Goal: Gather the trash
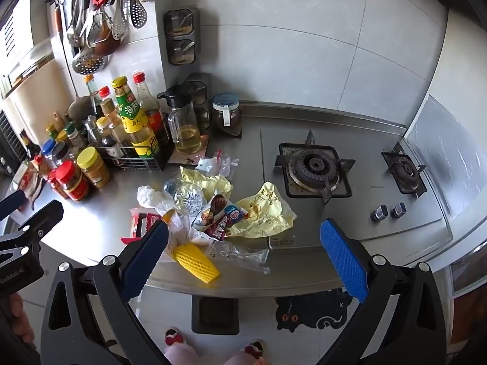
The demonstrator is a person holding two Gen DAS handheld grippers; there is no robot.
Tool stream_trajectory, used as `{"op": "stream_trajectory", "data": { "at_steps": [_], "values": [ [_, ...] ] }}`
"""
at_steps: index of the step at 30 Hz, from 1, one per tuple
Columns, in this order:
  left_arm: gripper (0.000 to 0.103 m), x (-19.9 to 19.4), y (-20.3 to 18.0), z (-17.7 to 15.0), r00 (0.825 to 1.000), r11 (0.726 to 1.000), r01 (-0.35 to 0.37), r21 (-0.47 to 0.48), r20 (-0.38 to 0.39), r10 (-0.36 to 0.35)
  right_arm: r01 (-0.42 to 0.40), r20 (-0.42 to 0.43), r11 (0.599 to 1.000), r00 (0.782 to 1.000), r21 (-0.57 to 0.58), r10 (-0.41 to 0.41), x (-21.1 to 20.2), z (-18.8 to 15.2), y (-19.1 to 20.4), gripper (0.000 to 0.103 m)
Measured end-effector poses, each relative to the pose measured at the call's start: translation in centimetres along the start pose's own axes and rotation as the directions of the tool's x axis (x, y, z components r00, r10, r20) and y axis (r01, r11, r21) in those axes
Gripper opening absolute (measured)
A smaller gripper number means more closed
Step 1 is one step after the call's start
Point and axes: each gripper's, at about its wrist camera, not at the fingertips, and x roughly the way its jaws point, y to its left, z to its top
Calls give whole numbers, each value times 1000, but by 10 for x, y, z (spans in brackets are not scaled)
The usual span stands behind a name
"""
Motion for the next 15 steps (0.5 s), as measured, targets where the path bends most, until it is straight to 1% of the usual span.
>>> {"op": "stream_trajectory", "data": {
  "at_steps": [15],
  "values": [
    [95, 1, 3, 2, 1000, 1000, 7, 1, 4, -7, 0, 5, 1000, 1000, 1, 0, -1, 0, 1, 100]
  ]
}}
